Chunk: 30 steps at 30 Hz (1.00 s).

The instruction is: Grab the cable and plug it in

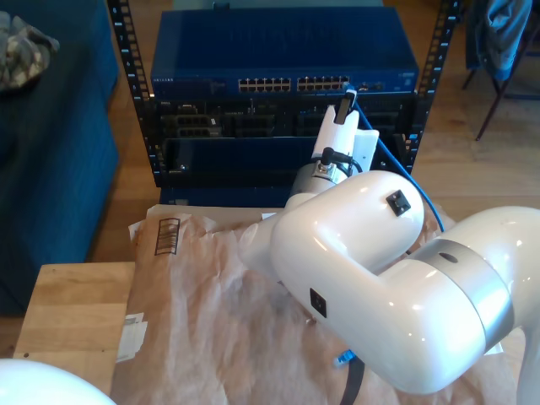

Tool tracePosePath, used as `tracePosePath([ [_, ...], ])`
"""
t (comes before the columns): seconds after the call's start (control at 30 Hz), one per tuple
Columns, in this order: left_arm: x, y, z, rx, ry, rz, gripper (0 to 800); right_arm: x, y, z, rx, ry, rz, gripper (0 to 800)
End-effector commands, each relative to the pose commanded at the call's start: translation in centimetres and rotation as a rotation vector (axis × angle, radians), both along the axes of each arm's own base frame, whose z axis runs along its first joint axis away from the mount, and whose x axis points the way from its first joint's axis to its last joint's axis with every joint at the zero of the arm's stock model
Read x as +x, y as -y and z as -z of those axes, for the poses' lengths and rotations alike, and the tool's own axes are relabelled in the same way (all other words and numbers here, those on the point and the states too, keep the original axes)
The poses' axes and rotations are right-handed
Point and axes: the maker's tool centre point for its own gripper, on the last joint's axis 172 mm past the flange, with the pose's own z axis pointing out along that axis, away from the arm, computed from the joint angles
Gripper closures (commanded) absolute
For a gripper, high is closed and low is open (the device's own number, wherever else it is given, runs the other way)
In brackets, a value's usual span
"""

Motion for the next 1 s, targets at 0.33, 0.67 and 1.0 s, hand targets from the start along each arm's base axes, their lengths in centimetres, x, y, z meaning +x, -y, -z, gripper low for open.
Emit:
tracePosePath([
  [0.33,0.0,0.0,0.0,0.000,0.000,0.000,0,0.8,-0.2,0.0,0.011,0.013,0.001,800],
  [0.67,0.0,0.0,0.0,0.000,0.000,0.000,0,1.2,0.0,0.4,0.011,0.016,0.006,800],
  [1.0,0.0,0.0,0.0,0.000,0.000,0.000,0,1.3,0.0,0.2,0.012,0.027,0.011,800],
])
